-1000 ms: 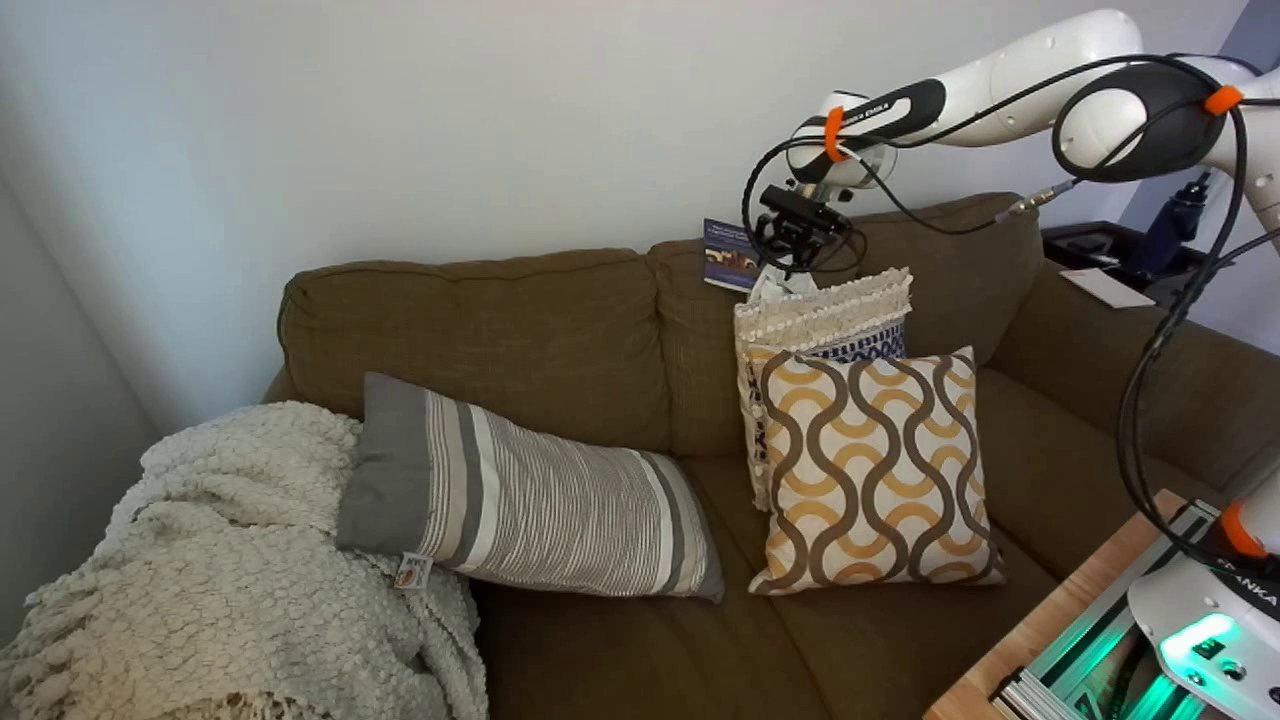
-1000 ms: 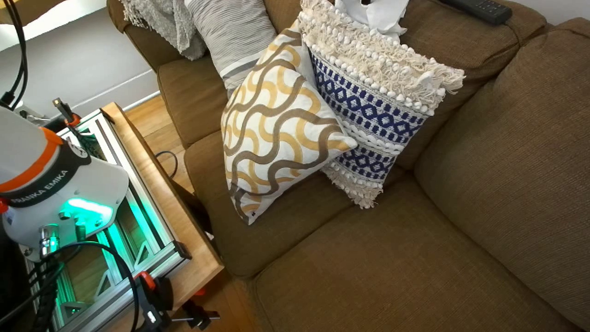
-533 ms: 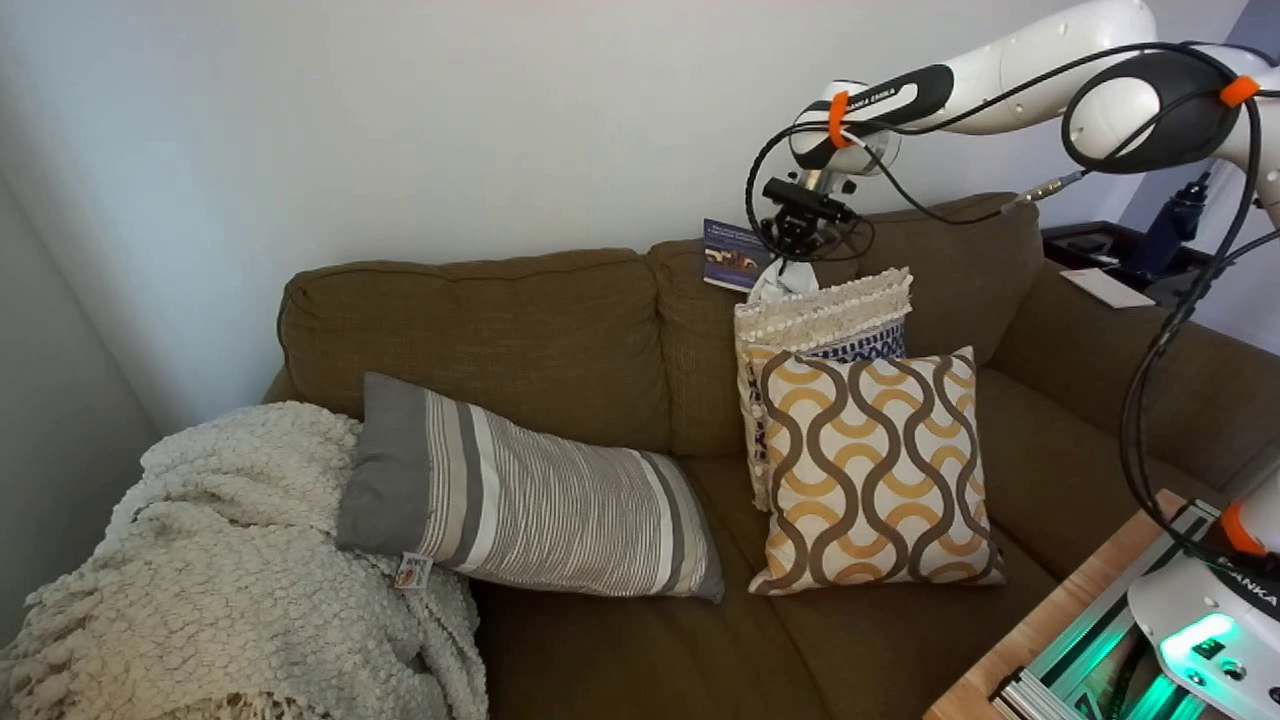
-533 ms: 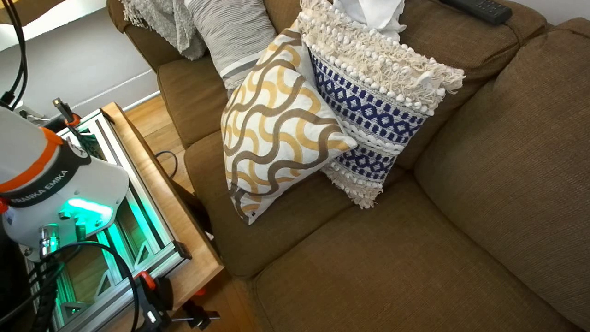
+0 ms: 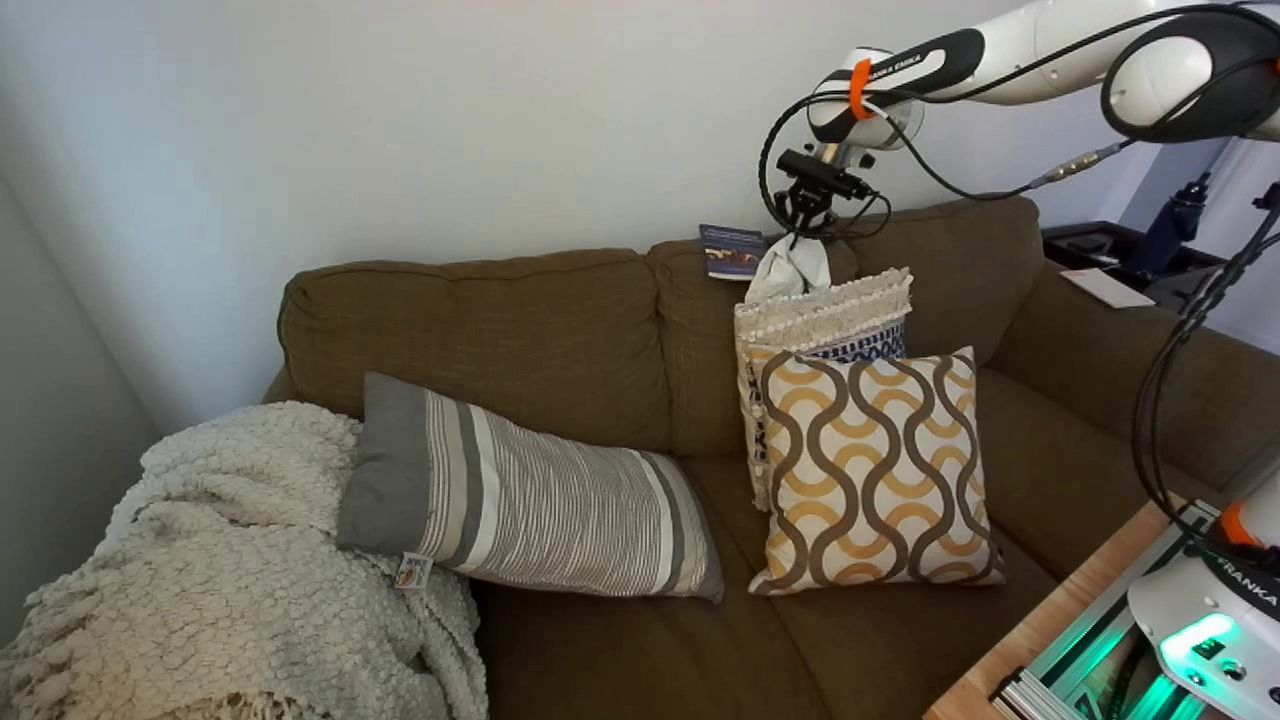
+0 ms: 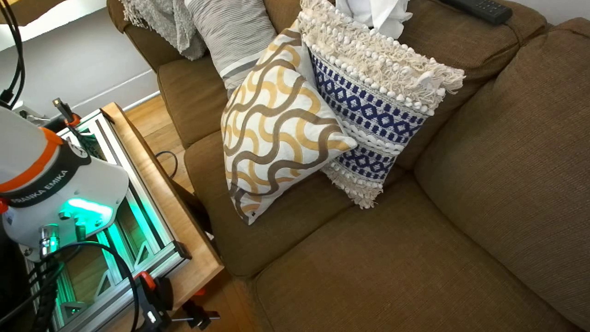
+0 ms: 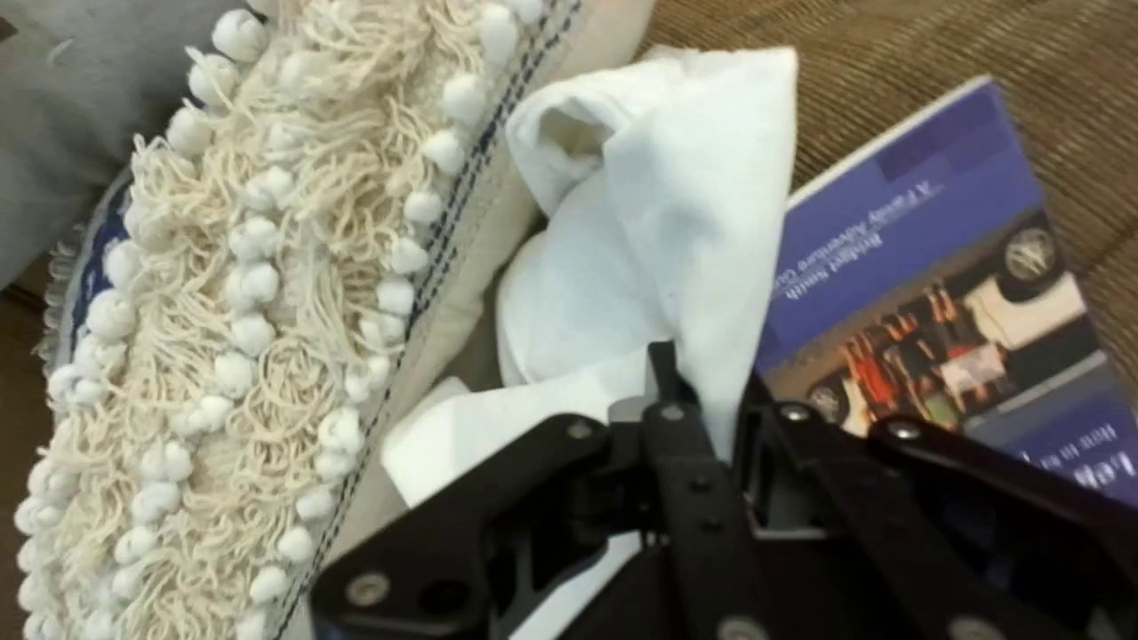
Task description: Put the white towel on the chair seat
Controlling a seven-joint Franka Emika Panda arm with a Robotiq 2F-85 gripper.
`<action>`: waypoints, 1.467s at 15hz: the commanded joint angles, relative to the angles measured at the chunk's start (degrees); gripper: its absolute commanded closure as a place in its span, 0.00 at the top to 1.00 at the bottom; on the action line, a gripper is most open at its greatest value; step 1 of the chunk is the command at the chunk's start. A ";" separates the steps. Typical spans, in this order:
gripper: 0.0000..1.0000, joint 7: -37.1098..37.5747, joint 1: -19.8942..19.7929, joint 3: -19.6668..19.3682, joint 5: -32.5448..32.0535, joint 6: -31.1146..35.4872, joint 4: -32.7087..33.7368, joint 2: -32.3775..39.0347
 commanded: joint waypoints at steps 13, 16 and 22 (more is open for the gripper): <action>0.03 40.95 -0.26 -12.50 -21.22 25.37 -46.66 -39.88; 0.12 39.94 -3.26 -9.98 -19.81 24.11 -44.37 -37.38; 0.03 48.54 -5.95 -8.88 -24.40 24.67 -46.52 -36.53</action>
